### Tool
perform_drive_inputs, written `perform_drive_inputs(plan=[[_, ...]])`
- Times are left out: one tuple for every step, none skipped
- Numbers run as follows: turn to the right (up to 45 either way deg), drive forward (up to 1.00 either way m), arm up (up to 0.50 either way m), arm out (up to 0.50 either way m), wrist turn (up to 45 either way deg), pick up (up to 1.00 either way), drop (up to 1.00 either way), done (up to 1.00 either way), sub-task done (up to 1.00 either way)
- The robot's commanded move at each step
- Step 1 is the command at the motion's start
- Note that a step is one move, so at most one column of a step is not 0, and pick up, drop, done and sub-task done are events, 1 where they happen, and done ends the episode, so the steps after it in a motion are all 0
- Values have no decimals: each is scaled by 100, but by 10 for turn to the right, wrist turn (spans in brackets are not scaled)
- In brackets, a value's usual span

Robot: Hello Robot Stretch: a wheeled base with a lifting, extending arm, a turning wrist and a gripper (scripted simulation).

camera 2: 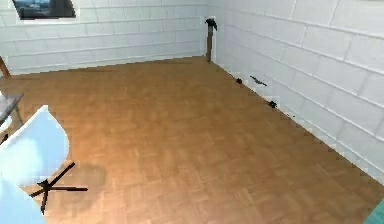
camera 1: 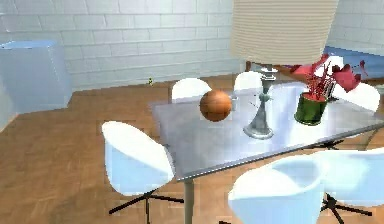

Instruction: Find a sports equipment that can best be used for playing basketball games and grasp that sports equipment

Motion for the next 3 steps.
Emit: perform_drive_inputs(plan=[[0,25,0,0,0,0,0,0,0],[-450,0,0,0,0,0,0,0,0],[-330,0,0,0,0,0,0,0,0]])
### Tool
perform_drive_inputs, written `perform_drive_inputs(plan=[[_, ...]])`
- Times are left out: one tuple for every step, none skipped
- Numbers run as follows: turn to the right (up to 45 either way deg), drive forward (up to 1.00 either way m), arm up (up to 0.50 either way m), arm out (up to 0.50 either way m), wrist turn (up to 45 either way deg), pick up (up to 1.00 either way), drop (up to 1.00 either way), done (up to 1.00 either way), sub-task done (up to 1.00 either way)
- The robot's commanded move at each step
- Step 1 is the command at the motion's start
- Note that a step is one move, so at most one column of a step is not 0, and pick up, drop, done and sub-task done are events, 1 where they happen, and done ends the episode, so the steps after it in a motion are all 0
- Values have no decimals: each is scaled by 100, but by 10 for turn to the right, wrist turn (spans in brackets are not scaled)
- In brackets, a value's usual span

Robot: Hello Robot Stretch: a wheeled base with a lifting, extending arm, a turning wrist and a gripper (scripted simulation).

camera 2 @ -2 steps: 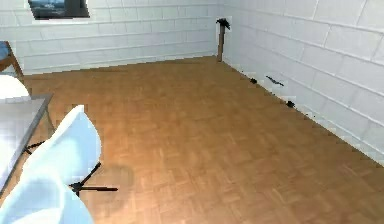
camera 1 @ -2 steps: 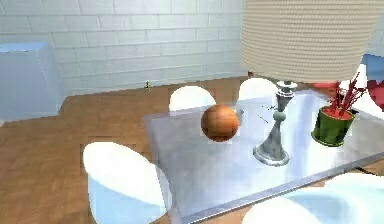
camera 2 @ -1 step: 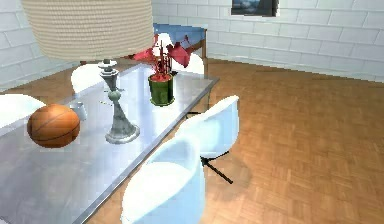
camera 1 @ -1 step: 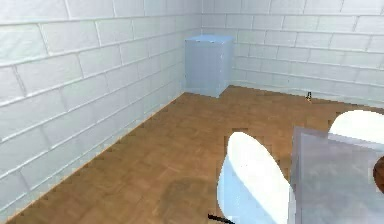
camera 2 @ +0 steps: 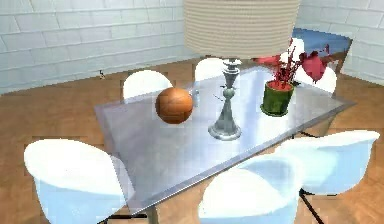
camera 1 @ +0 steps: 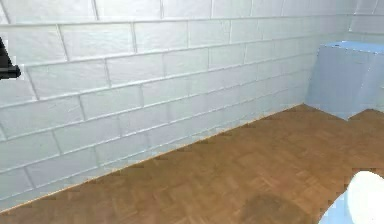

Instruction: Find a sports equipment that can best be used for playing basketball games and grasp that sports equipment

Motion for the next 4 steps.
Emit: perform_drive_inputs(plan=[[450,0,0,0,0,0,0,0,0],[90,0,0,0,0,0,0,0,0],[0,30,0,0,0,0,0,0,0],[-420,0,0,0,0,0,0,0,0]])
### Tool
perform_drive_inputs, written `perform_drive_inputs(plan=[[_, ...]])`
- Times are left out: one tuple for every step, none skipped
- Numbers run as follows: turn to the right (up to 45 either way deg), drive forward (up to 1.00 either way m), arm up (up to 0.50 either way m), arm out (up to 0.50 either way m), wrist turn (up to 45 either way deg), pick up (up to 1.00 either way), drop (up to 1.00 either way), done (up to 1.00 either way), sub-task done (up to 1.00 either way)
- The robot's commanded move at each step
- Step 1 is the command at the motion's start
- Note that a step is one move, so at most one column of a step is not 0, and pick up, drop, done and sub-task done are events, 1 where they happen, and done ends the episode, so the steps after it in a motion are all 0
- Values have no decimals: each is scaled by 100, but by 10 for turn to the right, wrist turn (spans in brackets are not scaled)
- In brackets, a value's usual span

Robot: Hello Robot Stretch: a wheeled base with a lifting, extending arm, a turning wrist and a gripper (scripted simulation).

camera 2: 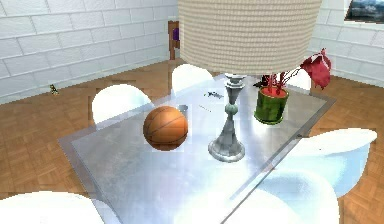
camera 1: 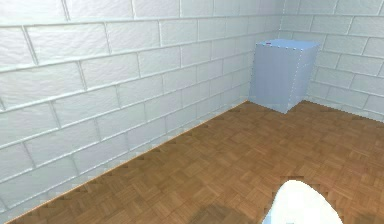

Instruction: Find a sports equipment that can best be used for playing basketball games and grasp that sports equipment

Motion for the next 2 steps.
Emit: perform_drive_inputs(plan=[[0,0,50,0,0,0,0,0,0],[0,0,38,0,0,0,0,0,0]])
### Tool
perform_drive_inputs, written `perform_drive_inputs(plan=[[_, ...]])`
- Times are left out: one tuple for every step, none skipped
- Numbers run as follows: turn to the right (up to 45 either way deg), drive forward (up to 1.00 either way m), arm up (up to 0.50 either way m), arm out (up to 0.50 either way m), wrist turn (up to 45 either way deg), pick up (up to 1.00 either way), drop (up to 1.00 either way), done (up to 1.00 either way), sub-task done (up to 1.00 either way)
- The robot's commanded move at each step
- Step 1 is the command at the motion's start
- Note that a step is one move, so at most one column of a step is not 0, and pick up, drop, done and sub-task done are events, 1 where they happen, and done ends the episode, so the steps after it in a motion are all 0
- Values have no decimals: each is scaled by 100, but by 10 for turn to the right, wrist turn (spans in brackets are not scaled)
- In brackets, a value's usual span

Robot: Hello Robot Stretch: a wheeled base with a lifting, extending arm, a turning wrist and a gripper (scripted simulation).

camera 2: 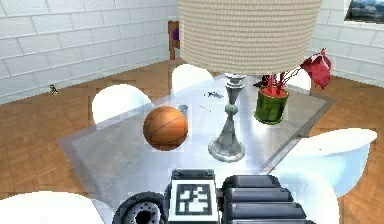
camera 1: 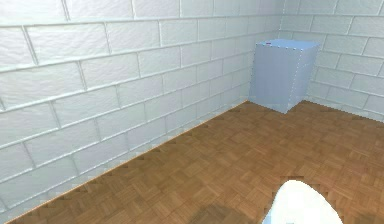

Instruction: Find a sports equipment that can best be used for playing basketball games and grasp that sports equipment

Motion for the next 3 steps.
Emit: perform_drive_inputs(plan=[[0,0,0,48,0,0,0,0,0],[0,0,0,0,450,0,0,0,0],[0,0,0,0,450,0,0,0,0]])
